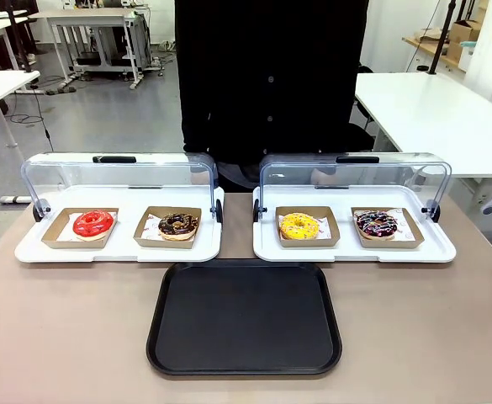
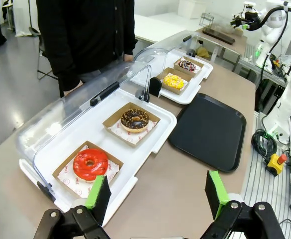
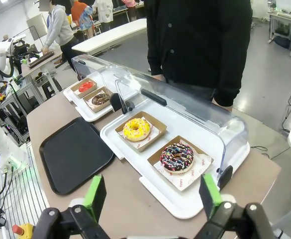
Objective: Move the fourth donut from the left to the tray.
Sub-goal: Pick up the Paper togo box containing the Donut indicated by the person and place it on the Handle tray.
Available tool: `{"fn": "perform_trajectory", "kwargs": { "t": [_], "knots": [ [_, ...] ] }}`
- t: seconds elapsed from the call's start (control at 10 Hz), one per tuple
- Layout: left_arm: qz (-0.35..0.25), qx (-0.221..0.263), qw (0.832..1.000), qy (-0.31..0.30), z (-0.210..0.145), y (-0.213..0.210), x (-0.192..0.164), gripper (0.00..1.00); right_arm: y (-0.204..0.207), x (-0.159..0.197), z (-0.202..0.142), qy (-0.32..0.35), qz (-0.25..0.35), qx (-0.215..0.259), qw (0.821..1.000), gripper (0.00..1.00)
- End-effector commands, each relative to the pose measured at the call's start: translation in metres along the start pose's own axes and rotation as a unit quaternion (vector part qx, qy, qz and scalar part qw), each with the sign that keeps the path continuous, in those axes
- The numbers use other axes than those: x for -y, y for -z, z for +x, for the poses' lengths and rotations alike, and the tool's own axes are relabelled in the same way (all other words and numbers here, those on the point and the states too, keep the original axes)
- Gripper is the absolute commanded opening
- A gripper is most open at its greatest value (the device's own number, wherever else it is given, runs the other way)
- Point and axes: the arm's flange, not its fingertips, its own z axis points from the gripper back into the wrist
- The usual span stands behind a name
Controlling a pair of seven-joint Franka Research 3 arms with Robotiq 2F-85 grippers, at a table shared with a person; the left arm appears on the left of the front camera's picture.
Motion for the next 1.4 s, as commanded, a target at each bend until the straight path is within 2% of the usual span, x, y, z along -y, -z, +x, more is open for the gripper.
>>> {"fn": "perform_trajectory", "kwargs": {
  "t": [0.0, 1.3],
  "knots": [
    [-0.005, 0.007, 1.0, 0.011, 0.0004, -0.0015, -0.0011, 1.0, 0.0007, 0.0034, 0.0023, -0.014, 0.001, 0.013, 1.0, 1.0],
    [-0.005, 0.007, 1.0, 0.011, 0.0004, -0.0015, -0.0011, 1.0, 0.0007, 0.0034, 0.0023, -0.014, 0.001, 0.013, 1.0, 1.0]
  ]
}}
